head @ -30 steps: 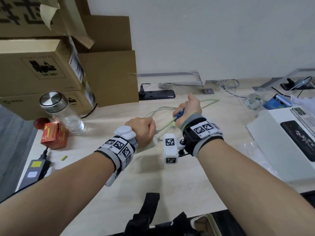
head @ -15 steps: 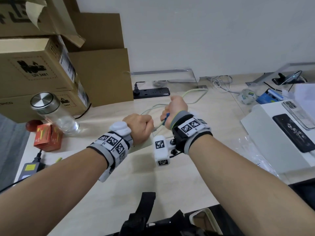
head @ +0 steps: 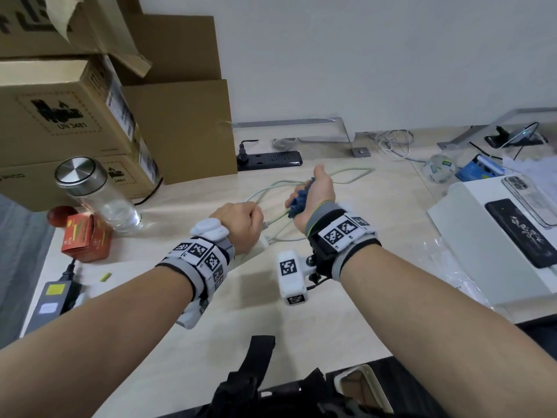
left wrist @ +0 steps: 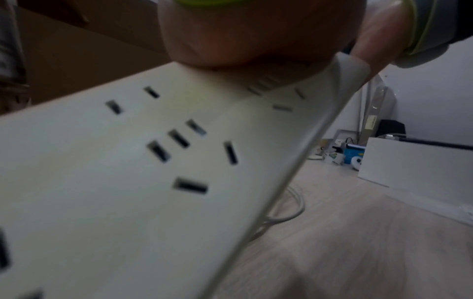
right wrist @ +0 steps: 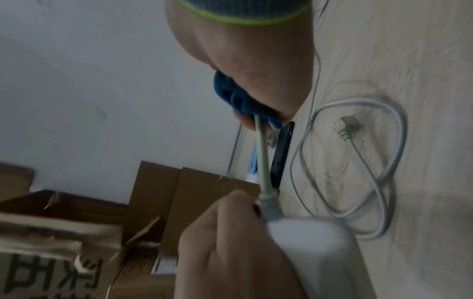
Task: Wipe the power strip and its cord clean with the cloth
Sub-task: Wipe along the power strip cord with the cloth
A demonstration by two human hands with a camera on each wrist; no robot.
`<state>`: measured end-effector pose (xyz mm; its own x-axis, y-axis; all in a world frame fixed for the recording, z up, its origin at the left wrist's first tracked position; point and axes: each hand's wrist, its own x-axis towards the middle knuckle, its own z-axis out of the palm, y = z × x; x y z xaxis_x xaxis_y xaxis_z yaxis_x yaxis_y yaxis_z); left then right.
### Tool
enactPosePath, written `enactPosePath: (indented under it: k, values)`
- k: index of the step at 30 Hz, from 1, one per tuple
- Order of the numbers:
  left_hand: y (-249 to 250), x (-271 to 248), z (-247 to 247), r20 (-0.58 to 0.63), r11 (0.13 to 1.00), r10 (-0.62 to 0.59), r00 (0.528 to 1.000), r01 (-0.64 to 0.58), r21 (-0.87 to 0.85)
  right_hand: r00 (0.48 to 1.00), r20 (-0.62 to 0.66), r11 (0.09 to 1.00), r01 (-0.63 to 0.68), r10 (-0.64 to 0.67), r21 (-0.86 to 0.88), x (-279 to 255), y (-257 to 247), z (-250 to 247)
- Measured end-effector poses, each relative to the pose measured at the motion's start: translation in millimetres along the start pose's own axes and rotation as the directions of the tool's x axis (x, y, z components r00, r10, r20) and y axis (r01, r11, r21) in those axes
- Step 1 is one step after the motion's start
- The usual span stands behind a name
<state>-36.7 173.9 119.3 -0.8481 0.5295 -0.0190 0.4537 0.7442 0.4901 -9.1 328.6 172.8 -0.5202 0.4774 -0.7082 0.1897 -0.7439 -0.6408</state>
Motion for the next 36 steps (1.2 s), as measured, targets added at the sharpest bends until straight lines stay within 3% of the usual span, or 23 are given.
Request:
enactPosePath:
  k: [2, 4, 9, 14, 18, 25, 28, 31, 36]
  values:
    - [3, 5, 4, -0.069, 0.998, -0.029, 0.997, 0.025, -0.06, 0.994, 0.11, 1.0, -0.027, 0.028, -0.016, -6, 7, 2]
    - [6, 10, 5, -0.095, 0.987, -0.021, 0.995, 0.005, -0.161, 0.985, 0.175, 0.989, 0.038, -0.012, -0.144, -10, 16, 3]
    - [9, 11, 1, 0.016, 0.951, 0.1, 0.995, -0.091, -0.297, 0.956, 0.157, 0.784, 0.293, -0.248, -0.548, -9, 35, 2]
    - [28, 9, -1, 0.106, 0.936, 0.125, 0.986, -0.082, -0.342, 0.904, 0.14, 0.662, 0.395, -0.405, -0.637, -12, 27, 4]
    - [37, 8, -7, 0.122, 0.935, 0.149, 0.981, -0.1, -0.339, 0.916, 0.048, 0.726, 0.348, -0.399, -0.593, -3, 15, 5]
    - [22, 0, -6, 0.053, 0.942, 0.333, 0.941, -0.332, -0.042, 0.906, -0.042, 0.763, 0.33, -0.422, -0.556, 13, -41, -14]
    - [5, -8, -1, 0.147, 0.949, 0.313, 0.938, -0.315, -0.009, 0.896, -0.072, 0.794, 0.348, -0.438, -0.499, 12, -64, -22]
    - [4, -7, 3, 0.145, 0.952, 0.303, 0.942, -0.304, -0.013, 0.879, -0.214, 0.864, 0.325, -0.426, -0.385, 11, -69, -22]
    - [19, 1, 6, 0.04, 0.966, 0.219, 0.975, -0.211, -0.151, 0.957, -0.107, 0.911, 0.219, -0.271, -0.35, 5, -26, -3]
